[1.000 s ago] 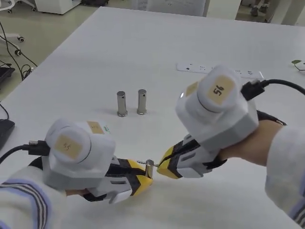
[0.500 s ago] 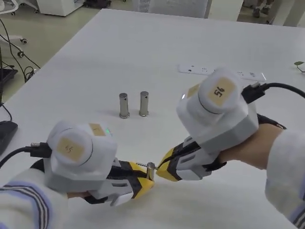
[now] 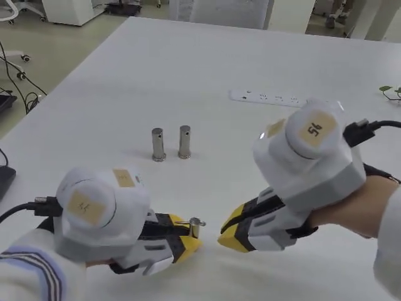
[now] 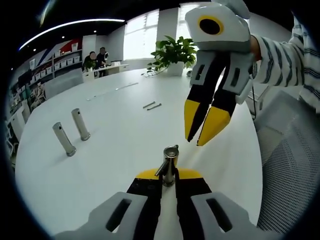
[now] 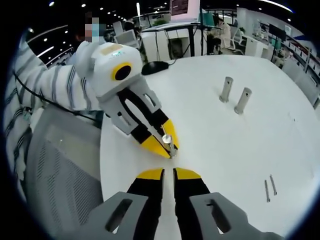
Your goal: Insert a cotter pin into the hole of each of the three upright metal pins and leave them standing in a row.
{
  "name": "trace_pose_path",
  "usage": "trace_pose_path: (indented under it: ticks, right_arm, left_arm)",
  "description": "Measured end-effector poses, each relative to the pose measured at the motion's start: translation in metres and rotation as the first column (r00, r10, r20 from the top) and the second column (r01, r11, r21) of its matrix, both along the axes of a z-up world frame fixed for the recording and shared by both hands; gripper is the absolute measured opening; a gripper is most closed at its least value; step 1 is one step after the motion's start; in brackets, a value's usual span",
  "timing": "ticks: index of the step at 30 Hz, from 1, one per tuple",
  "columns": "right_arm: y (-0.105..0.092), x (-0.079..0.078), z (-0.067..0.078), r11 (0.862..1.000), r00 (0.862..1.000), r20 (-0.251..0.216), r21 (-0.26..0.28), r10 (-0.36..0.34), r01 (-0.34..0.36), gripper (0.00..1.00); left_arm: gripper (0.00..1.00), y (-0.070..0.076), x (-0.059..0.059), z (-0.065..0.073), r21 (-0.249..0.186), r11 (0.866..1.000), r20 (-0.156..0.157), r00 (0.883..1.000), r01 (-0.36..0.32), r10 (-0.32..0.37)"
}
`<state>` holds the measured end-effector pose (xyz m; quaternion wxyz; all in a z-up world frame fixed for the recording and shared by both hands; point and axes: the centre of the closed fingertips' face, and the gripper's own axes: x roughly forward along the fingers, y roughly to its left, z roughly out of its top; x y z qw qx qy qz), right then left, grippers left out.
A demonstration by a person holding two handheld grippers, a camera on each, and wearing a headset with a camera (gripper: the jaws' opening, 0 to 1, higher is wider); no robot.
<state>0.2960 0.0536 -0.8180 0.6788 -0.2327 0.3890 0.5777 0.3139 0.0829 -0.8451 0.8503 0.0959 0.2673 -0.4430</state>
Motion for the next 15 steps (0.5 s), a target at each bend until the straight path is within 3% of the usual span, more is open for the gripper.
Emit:
trace_pose_path:
  ticks: [4,11,15]
  right_arm:
    - [-0.010,-0.004,0.003,1.000,1.000,0.000,-0.005,-0.012,0.012,0.09]
    - [-0.024,-0.011,0.011,0.999,0.999,0.006,0.009,-0.046,0.046,0.09]
    - [-0.031,-0.015,0.015,0.997,0.997,0.001,0.018,-0.074,0.074,0.10]
  left_arm:
    - [0.07,0.000,0.001,0.001,0.005,1.000,0.021,1.000,0.016,-0.016]
    - [0.07,0.001,0.002,0.001,0.008,0.999,0.029,0.999,0.040,-0.040]
    - [0.07,0.003,0.009,0.004,0.000,0.999,0.042,0.998,0.040,-0.040]
